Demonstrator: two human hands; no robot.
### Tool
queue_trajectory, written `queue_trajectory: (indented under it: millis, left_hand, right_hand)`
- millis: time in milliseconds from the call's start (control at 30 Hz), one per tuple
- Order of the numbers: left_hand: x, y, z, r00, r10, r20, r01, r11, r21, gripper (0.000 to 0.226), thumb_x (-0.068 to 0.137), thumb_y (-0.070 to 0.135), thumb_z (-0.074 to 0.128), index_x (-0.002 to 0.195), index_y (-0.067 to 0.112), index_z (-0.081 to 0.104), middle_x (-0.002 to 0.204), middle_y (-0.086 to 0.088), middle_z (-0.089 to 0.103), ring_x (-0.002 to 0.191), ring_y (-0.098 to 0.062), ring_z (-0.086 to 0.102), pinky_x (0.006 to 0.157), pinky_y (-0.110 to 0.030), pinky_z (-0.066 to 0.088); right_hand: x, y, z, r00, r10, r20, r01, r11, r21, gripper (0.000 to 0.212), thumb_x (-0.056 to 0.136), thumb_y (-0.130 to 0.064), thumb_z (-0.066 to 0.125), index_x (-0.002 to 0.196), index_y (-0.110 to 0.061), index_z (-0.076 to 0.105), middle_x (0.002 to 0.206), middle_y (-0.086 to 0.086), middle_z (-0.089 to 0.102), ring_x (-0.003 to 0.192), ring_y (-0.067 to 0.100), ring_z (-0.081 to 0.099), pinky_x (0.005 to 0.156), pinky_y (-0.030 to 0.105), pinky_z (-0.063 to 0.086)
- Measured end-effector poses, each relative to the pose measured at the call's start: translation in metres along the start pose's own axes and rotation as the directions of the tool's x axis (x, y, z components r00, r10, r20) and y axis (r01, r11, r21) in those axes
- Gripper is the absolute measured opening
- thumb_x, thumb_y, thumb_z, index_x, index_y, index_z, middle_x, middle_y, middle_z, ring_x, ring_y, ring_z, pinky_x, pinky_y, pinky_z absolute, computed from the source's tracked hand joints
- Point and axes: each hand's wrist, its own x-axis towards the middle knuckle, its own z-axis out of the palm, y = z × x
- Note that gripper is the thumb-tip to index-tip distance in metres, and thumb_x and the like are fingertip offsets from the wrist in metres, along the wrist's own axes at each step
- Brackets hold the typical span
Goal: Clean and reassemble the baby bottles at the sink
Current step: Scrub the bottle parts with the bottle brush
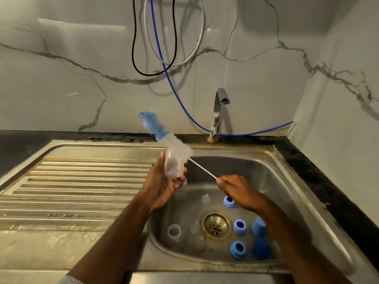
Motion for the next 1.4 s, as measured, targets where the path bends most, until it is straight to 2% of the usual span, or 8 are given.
queue_trajectory:
  millis: [200, 333, 567, 733, 1000, 1133, 1267, 1400]
  left_hand:
    - [0.001, -0.005, 0.007, 1.000, 0.020, -0.005, -0.019, 0.989, 0.145, 0.067, 0.089, 0.045, 0.067, 0.140, 0.010, 0.043, 0.102, -0.022, 0.067, 0.080, -0.025, 0.065, 0.066, -0.032, 0.052]
    - [0.002, 0.000, -0.002, 0.999, 0.030, -0.030, -0.031, 0.999, -0.014, 0.051, 0.095, 0.039, 0.058, 0.136, 0.009, 0.055, 0.129, -0.022, 0.065, 0.108, -0.028, 0.064, 0.087, -0.040, 0.054]
    - [0.006, -0.004, 0.001, 0.995, -0.042, -0.089, 0.042, 0.999, -0.007, 0.052, 0.102, 0.049, 0.041, 0.133, 0.010, 0.056, 0.112, -0.019, 0.067, 0.090, -0.025, 0.062, 0.081, -0.041, 0.048]
    - [0.008, 0.002, -0.009, 0.995, -0.007, -0.102, -0.005, 0.992, -0.126, 0.051, 0.107, 0.048, 0.030, 0.133, 0.012, 0.056, 0.110, -0.018, 0.071, 0.088, -0.024, 0.065, 0.065, -0.034, 0.059]
    - [0.007, -0.002, 0.001, 0.997, -0.068, -0.035, 0.065, 0.994, -0.088, 0.082, 0.094, 0.070, 0.031, 0.132, 0.001, 0.053, 0.090, -0.015, 0.066, 0.072, -0.021, 0.059, 0.056, -0.029, 0.051]
    - [0.002, 0.006, -0.002, 1.000, 0.018, 0.000, -0.018, 0.994, -0.110, 0.075, 0.086, 0.051, 0.065, 0.142, 0.005, 0.048, 0.114, -0.019, 0.061, 0.087, -0.025, 0.059, 0.069, -0.032, 0.059]
    - [0.003, -0.001, 0.003, 0.999, 0.004, -0.042, -0.005, 0.999, -0.031, 0.067, 0.086, 0.038, 0.069, 0.142, 0.008, 0.049, 0.132, -0.024, 0.056, 0.102, -0.031, 0.064, 0.107, -0.052, 0.047]
    - [0.001, 0.007, -0.003, 0.999, -0.024, -0.031, 0.021, 0.996, -0.084, 0.058, 0.097, 0.046, 0.052, 0.141, 0.008, 0.050, 0.113, -0.024, 0.065, 0.084, -0.027, 0.066, 0.066, -0.036, 0.061]
  right_hand:
    - [0.002, 0.001, 0.006, 0.988, -0.014, -0.151, 0.009, 1.000, -0.028, 0.041, 0.106, -0.031, 0.046, 0.066, -0.021, 0.049, 0.054, -0.009, 0.047, 0.053, 0.003, 0.042, 0.061, 0.032, 0.041]
    - [0.002, 0.008, 0.005, 0.998, -0.050, -0.023, 0.050, 0.999, 0.011, 0.044, 0.106, -0.034, 0.045, 0.062, -0.028, 0.048, 0.055, -0.011, 0.049, 0.054, 0.002, 0.044, 0.060, 0.026, 0.041]
    - [0.003, 0.005, 0.010, 0.980, -0.069, -0.186, 0.056, 0.996, -0.074, 0.041, 0.105, -0.032, 0.047, 0.067, -0.019, 0.050, 0.053, -0.005, 0.050, 0.049, 0.005, 0.046, 0.057, 0.026, 0.038]
    - [0.002, 0.007, 0.005, 0.998, -0.054, -0.015, 0.053, 0.997, -0.050, 0.043, 0.106, -0.036, 0.044, 0.064, -0.027, 0.050, 0.054, -0.011, 0.051, 0.051, 0.002, 0.046, 0.058, 0.025, 0.041]
    - [0.003, 0.002, 0.012, 0.995, -0.087, -0.041, 0.086, 0.996, -0.023, 0.043, 0.106, -0.035, 0.045, 0.063, -0.031, 0.049, 0.053, -0.013, 0.049, 0.052, 0.002, 0.045, 0.058, 0.025, 0.040]
    - [0.001, 0.009, -0.003, 0.999, -0.047, -0.025, 0.048, 0.999, 0.025, 0.041, 0.106, -0.032, 0.045, 0.067, -0.023, 0.053, 0.058, -0.008, 0.048, 0.056, 0.004, 0.044, 0.062, 0.030, 0.042]
    - [0.003, 0.005, 0.008, 0.994, -0.045, -0.096, 0.047, 0.999, 0.024, 0.040, 0.106, -0.031, 0.045, 0.067, -0.021, 0.052, 0.055, -0.009, 0.048, 0.052, 0.002, 0.043, 0.060, 0.028, 0.041]
    - [-0.001, 0.004, 0.003, 0.995, -0.041, 0.094, 0.031, 0.994, 0.105, 0.043, 0.107, -0.033, 0.044, 0.065, -0.028, 0.053, 0.057, -0.009, 0.049, 0.056, 0.007, 0.045, 0.061, 0.025, 0.042]
